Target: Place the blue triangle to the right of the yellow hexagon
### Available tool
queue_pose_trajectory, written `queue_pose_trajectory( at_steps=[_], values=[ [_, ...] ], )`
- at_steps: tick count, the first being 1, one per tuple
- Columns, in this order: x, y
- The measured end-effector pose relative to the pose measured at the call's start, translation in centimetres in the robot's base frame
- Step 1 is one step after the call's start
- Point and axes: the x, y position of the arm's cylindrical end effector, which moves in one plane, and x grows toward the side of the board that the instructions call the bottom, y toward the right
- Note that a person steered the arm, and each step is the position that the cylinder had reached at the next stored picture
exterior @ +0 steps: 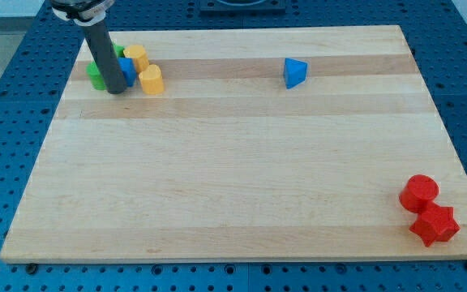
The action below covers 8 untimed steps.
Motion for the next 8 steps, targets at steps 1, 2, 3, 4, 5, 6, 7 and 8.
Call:
queue_pose_trajectory(
  at_steps=[1, 2, 3, 4, 5, 6, 7, 8],
  values=[
    [2.6, 4.6],
    [6.6, 10.4],
    [4.9, 17.3],
    [-1.0, 25.7],
    [-3.6, 30.4],
    [-3.6, 30.4],
    [-1.9, 30.4],
    [4.5, 35.4]
  ],
)
